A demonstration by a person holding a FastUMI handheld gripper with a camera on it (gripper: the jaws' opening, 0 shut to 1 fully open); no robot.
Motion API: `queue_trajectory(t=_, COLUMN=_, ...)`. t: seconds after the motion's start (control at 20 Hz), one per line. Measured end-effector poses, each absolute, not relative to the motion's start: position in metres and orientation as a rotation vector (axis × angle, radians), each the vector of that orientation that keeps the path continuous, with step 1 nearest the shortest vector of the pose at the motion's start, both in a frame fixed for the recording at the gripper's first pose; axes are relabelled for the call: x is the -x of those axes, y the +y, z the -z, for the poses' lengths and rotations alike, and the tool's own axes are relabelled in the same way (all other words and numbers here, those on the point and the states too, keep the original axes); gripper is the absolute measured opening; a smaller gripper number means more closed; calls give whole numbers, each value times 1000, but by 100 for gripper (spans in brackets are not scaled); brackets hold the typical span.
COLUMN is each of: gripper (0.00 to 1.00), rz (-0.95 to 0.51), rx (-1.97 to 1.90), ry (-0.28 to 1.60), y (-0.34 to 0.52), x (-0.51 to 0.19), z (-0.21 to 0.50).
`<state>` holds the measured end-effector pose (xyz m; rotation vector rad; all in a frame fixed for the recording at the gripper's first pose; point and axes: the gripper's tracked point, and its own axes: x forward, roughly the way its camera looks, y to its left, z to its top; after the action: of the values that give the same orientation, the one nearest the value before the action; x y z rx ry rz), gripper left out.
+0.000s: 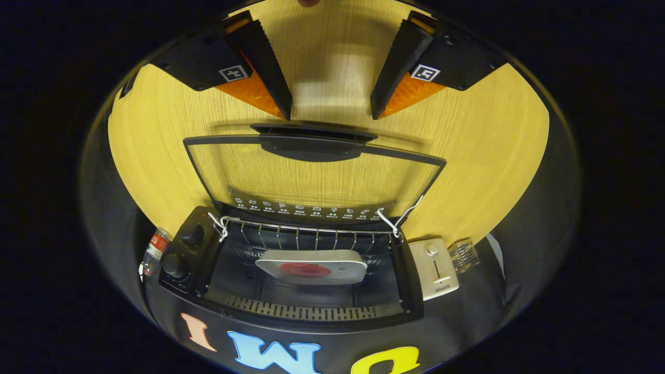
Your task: Open the toaster oven, put the food inside, and close the toaster oven door.
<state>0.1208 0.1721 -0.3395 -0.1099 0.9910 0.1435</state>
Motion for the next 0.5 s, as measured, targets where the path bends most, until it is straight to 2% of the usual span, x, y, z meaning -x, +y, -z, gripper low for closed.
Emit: queue_trajectory(t=0.5, gripper=98, rz=-86, rx=128, ry=930, y=173, x=-122, z=329)
